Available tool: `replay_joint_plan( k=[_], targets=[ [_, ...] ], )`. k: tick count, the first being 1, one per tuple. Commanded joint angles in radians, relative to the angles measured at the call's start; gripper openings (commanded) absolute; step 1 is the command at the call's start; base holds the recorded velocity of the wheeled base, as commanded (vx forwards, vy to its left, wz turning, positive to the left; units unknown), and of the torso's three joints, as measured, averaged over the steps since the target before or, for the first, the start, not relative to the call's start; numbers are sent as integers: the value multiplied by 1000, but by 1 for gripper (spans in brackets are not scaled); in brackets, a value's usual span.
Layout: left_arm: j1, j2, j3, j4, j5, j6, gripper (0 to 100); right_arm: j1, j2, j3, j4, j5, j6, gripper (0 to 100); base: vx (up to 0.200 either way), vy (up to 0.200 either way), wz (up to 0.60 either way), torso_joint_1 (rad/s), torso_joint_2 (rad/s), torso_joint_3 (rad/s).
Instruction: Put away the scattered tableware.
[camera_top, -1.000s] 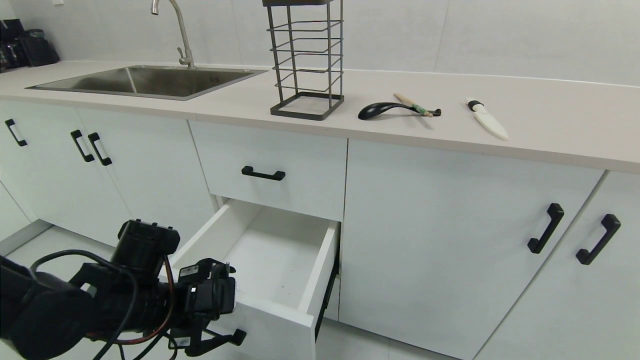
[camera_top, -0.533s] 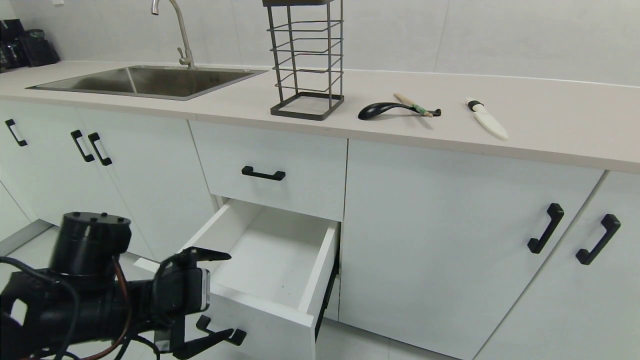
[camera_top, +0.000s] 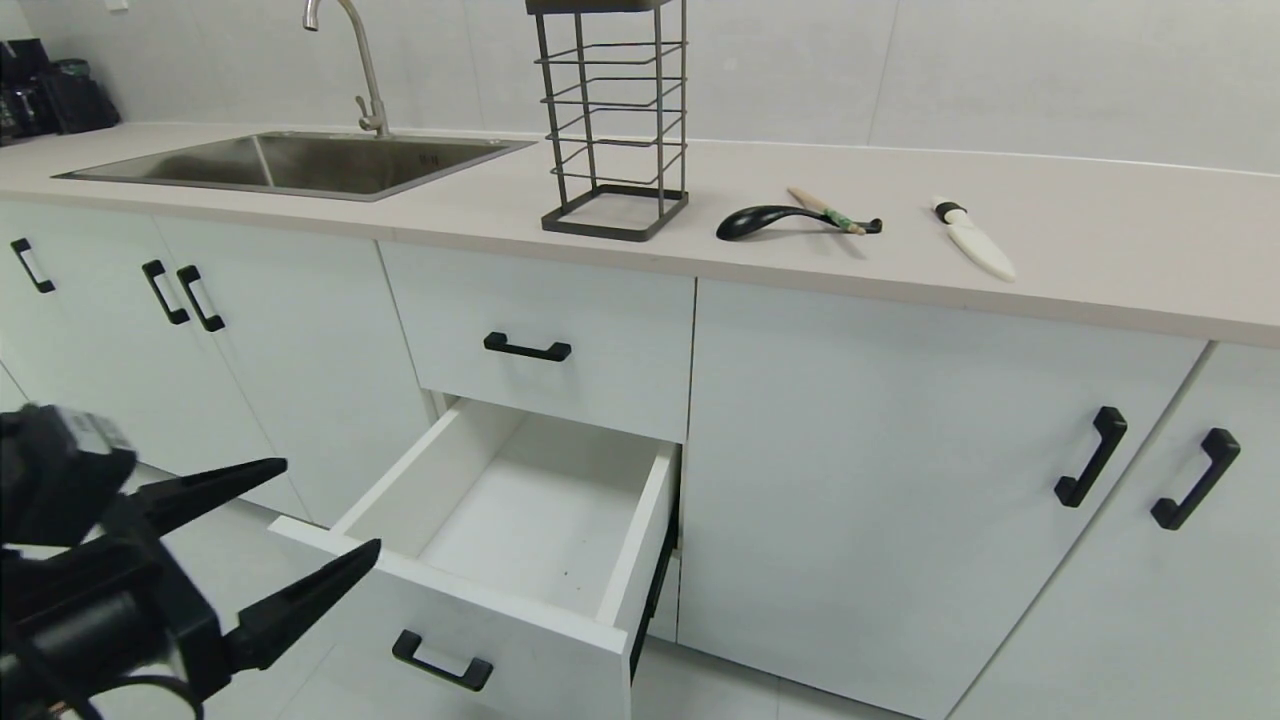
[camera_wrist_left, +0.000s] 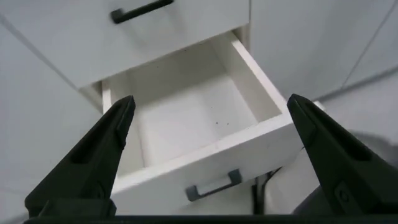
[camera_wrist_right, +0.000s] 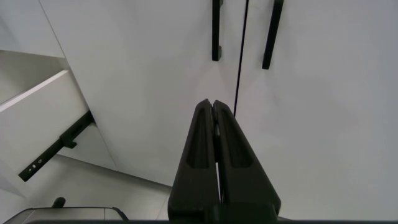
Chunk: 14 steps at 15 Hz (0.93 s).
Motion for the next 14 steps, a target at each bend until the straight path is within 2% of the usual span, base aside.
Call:
replay_joint_plan(
  k=[1, 2, 3, 4, 5, 7, 9, 10, 11, 12, 13, 14],
  targets=[
    [137, -258, 114, -9, 39, -118, 100, 0, 1, 0, 0, 0, 0, 0, 0, 0, 0, 0, 0, 0],
    [200, -333, 149, -9, 35, -118, 100, 0, 1, 0, 0, 0, 0, 0, 0, 0, 0, 0, 0, 0],
    [200, -333, 149, -9, 35, -118, 100, 0, 1, 0, 0, 0, 0, 0, 0, 0, 0, 0, 0, 0],
    [240, -534, 232, -4, 30, -106, 100, 0, 1, 0, 0, 0, 0, 0, 0, 0, 0, 0, 0, 0],
    [241, -629, 250, 28, 30, -86, 100, 0, 1, 0, 0, 0, 0, 0, 0, 0, 0, 0, 0, 0],
    [249, -792, 253, 155, 38, -79, 100, 0, 1, 0, 0, 1, 0, 0, 0, 0, 0, 0, 0, 0],
    [248, -1017, 261, 477, 50, -58, 100, 0, 1, -1, 0, 0, 0, 0, 0, 0, 0, 0, 0, 0],
    [248, -1011, 253, 505, 79, -50, 100, 0, 1, -1, 0, 0, 0, 0, 0, 0, 0, 0, 0, 0],
    [248, -1017, 256, 491, 168, -64, 100, 0, 1, 0, 0, 0, 0, 0, 0, 0, 0, 0, 0, 0],
    [248, -1017, 255, 497, 317, -67, 100, 0, 1, 0, 0, 1, 0, 0, 0, 0, 0, 0, 0, 0],
    [248, -1017, 255, 497, 385, -72, 100, 0, 1, 0, 0, 0, 0, 0, 0, 0, 0, 0, 0, 0],
    [248, -1017, 256, 496, 383, -75, 100, 0, 1, 0, 0, 0, 0, 0, 0, 0, 0, 0, 0, 0]
  ],
)
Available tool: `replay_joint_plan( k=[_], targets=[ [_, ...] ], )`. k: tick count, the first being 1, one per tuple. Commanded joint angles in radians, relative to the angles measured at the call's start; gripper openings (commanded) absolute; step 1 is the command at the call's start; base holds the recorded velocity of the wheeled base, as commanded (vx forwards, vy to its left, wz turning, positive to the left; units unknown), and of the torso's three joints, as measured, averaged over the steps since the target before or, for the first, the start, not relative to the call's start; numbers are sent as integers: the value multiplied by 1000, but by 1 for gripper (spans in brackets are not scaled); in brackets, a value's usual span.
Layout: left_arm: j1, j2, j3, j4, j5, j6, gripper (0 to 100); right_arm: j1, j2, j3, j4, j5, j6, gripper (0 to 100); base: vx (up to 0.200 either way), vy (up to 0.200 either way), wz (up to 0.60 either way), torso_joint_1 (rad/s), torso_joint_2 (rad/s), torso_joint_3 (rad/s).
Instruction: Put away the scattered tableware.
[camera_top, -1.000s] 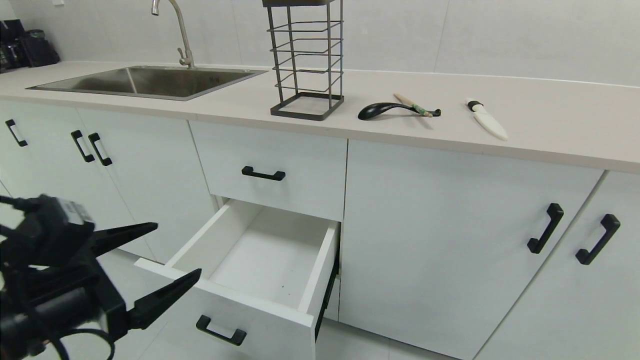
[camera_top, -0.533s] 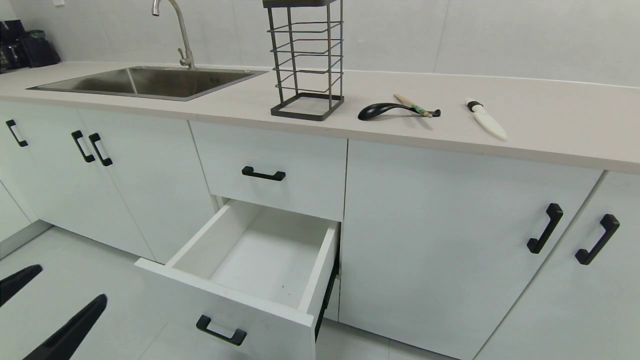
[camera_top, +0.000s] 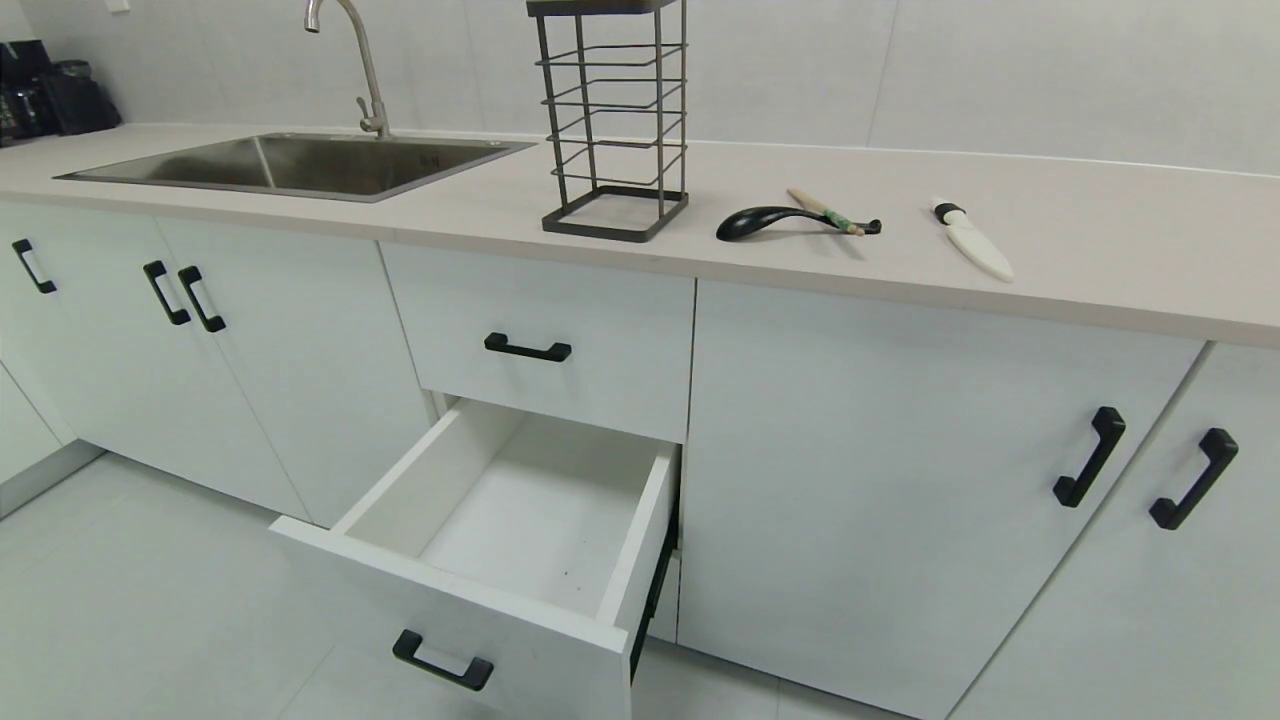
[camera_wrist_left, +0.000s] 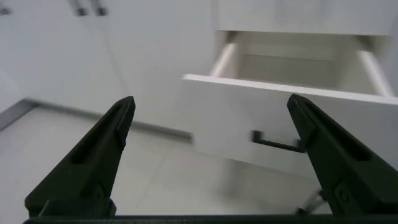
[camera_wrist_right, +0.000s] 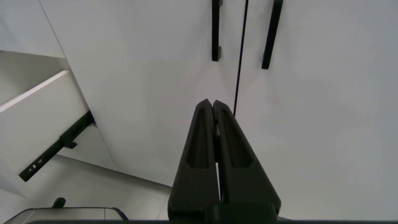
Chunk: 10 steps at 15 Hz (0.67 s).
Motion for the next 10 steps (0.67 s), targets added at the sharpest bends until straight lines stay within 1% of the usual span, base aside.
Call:
replay_joint_plan(
  k=[1, 2, 3, 4, 5, 6, 7, 8, 9, 10],
  targets=[
    [0, -40, 9, -9, 1, 15, 100, 0, 1, -1, 0, 1, 0, 0, 0, 0, 0, 0, 0, 0],
    [0, -40, 9, -22, -2, 54, 100, 0, 1, -1, 0, 1, 0, 0, 0, 0, 0, 0, 0, 0],
    [0, -40, 9, -25, -1, 61, 100, 0, 1, 1, 0, 1, 0, 0, 0, 0, 0, 0, 0, 0],
    [0, -40, 9, -23, -2, 43, 100, 0, 1, -1, 0, 1, 0, 0, 0, 0, 0, 0, 0, 0],
    [0, -40, 9, -22, -19, 29, 100, 0, 1, 1, 0, 0, 0, 0, 0, 0, 0, 0, 0, 0],
    [0, -40, 9, -20, -42, 26, 100, 0, 1, -1, 0, 0, 0, 0, 0, 0, 0, 0, 0, 0],
    [0, -40, 9, -20, -93, 27, 100, 0, 1, 1, 0, 0, 0, 0, 0, 0, 0, 0, 0, 0],
    [0, -40, 9, -20, -77, 35, 100, 0, 1, -1, 0, 0, 0, 0, 0, 0, 0, 0, 0, 0],
    [0, -40, 9, -22, -15, 52, 100, 0, 1, 1, 0, 0, 0, 0, 0, 0, 0, 0, 0, 0],
    [0, -40, 9, -25, 28, 80, 100, 0, 1, -1, 0, 0, 0, 0, 0, 0, 0, 0, 0, 0]
  ],
)
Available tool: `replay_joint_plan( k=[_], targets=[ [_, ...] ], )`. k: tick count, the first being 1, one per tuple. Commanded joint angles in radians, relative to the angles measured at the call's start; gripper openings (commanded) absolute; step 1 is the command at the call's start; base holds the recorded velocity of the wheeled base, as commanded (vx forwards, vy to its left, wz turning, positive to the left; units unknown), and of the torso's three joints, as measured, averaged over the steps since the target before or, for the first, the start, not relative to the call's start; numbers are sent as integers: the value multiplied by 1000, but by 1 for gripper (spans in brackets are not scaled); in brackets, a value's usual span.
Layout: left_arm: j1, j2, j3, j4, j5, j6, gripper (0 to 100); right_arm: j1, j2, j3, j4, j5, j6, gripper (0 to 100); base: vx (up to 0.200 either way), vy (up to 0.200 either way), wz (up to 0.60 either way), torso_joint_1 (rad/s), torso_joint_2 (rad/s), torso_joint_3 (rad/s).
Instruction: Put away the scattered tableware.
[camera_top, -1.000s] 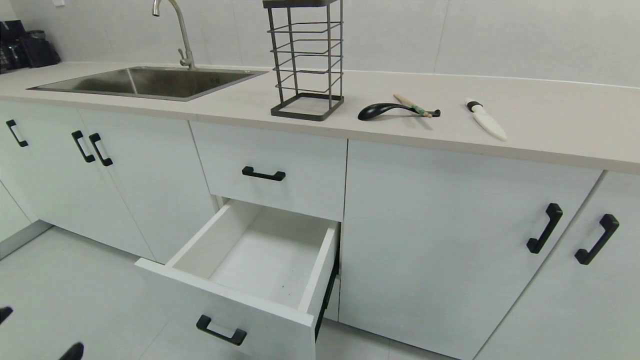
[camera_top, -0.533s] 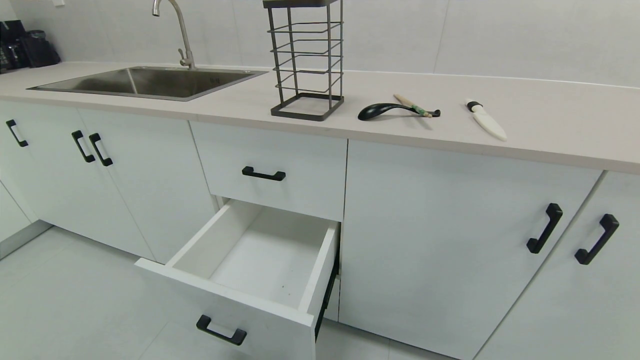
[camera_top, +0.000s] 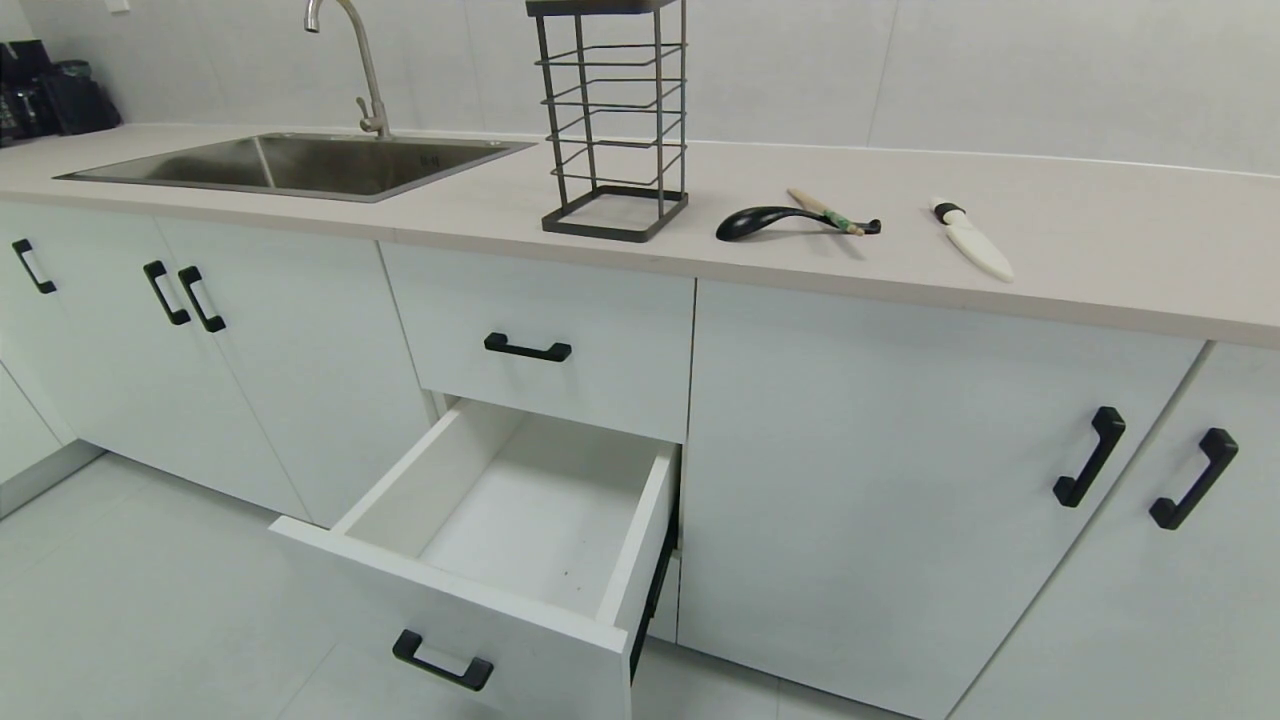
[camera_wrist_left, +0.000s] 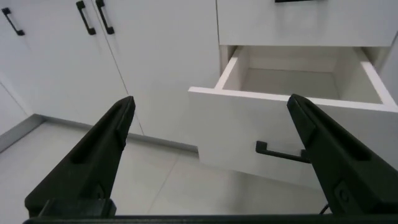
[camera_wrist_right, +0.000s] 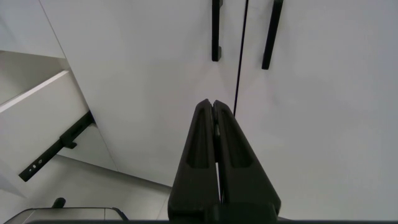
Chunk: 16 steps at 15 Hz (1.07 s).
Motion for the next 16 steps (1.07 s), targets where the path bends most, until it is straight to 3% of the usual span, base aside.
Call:
replay_joint_plan(
  k=[1, 2, 4, 5, 6, 8, 9, 10, 11, 12, 13, 14, 16],
  targets=[
    [0, 2, 0, -2, 18, 24, 100, 0, 1, 0, 0, 0, 0, 0, 0, 0, 0, 0, 0, 0],
    [0, 2, 0, 1, -2, 8, 100, 0, 1, 1, 0, 0, 0, 0, 0, 0, 0, 0, 0, 0],
    [0, 2, 0, 4, -106, -93, 100, 0, 1, 1, 0, 0, 0, 0, 0, 0, 0, 0, 0, 0],
    [0, 2, 0, 4, -104, -120, 100, 0, 1, 1, 0, 0, 0, 0, 0, 0, 0, 0, 0, 0],
    [0, 2, 0, 5, -106, -122, 100, 0, 1, 0, 0, 0, 0, 0, 0, 0, 0, 0, 0, 0],
    [2, 2, 0, 1, -106, -47, 100, 0, 1, 0, 0, 0, 0, 0, 0, 0, 0, 0, 0, 0],
    [0, 2, 0, -1, -106, -36, 100, 0, 1, 0, 0, 1, 0, 0, 0, 0, 0, 0, 0, 0],
    [0, 2, 0, 5, -104, -41, 100, 0, 1, 0, 0, 0, 0, 0, 0, 0, 0, 0, 0, 0],
    [0, 5, 0, 10, -101, -68, 100, 0, 1, 1, 0, 0, 0, 0, 0, 0, 0, 0, 0, 0],
    [3, 11, 0, 30, -115, -122, 100, 0, 1, 0, 0, 0, -3, 0, 0, 0, 0, 0, 0, 0],
    [0, 2, 0, 81, -124, -134, 100, -2, 1, 0, 0, 1, 0, 0, 0, 0, 0, 0, 0, 0],
    [0, 2, 0, 67, -126, -120, 100, -2, 1, 0, 0, 0, -2, 0, 0, 0, 0, 0, 0, 0],
    [0, 2, 0, 68, -124, -133, 100, 0, 1, 0, -1, 0, -11, 0, 0, 0, 0, 0, 0, 0]
  ],
)
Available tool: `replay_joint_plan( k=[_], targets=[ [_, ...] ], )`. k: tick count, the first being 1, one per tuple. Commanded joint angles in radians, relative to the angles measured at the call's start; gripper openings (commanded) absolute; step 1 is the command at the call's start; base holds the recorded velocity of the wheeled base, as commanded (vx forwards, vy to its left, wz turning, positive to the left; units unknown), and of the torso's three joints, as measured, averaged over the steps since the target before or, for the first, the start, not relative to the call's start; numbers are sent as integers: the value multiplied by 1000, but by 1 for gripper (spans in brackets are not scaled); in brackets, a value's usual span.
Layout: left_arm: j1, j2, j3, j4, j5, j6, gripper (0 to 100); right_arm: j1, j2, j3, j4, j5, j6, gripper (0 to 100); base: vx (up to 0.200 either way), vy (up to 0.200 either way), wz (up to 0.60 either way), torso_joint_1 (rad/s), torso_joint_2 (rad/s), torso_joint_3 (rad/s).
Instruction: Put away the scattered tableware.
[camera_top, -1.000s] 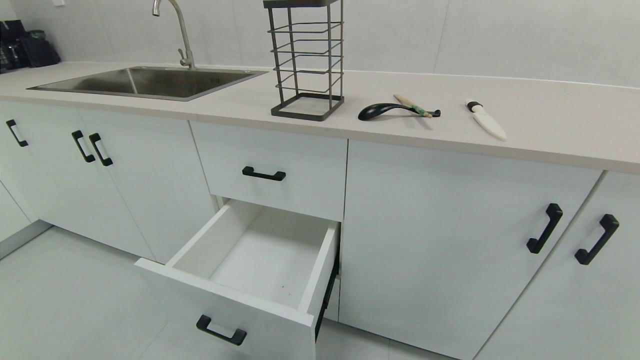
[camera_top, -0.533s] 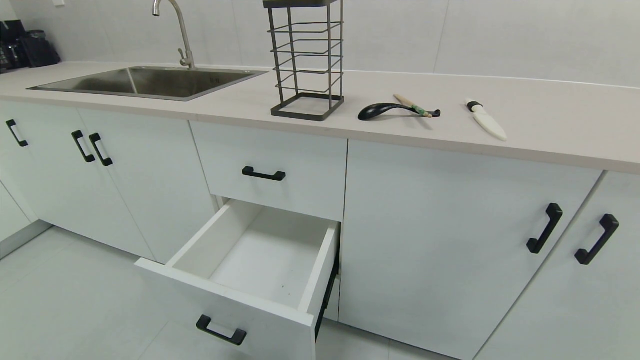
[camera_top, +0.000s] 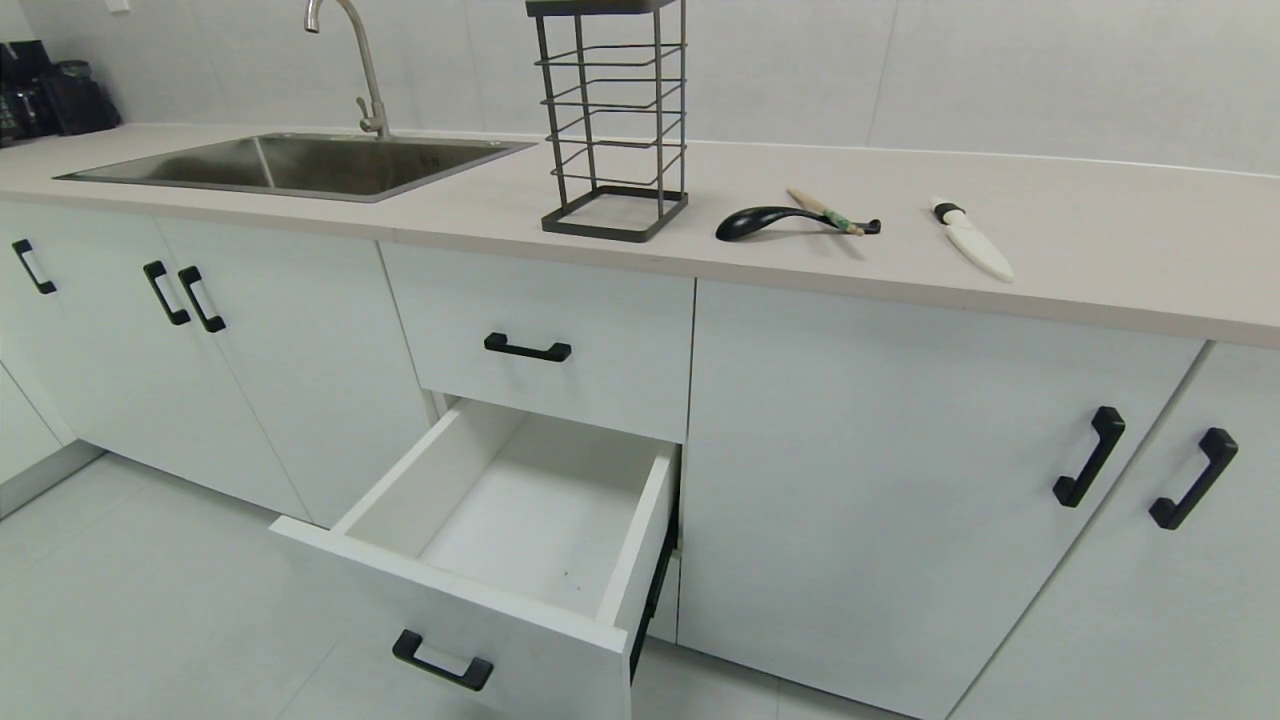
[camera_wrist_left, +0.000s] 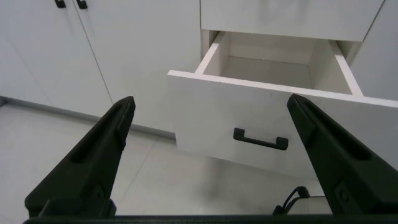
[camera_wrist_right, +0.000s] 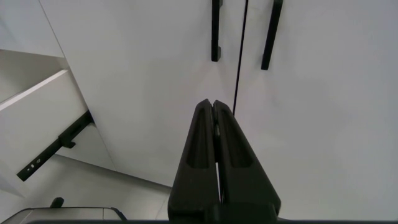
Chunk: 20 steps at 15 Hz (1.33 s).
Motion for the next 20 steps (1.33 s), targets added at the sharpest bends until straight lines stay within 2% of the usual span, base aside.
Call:
replay_joint_plan(
  k=[1, 12, 17, 20],
  targets=[
    [0, 1, 0, 1, 3, -21, 100, -1, 1, 0, 1, 2, 5, 0, 0, 0, 0, 0, 0, 0],
    [0, 1, 0, 1, 1, -24, 100, 1, 1, 0, 1, 0, -1, 0, 0, 0, 0, 5, -7, -3],
    [0, 1, 0, 1, 1, -25, 100, 1, 1, 0, 1, 0, 1, 0, 0, 0, 0, 212, -128, -106],
    [0, 1, 0, 1, 1, -24, 100, 1, 1, 0, 1, 0, 2, 0, 0, 0, 0, 235, -595, -214]
  ],
)
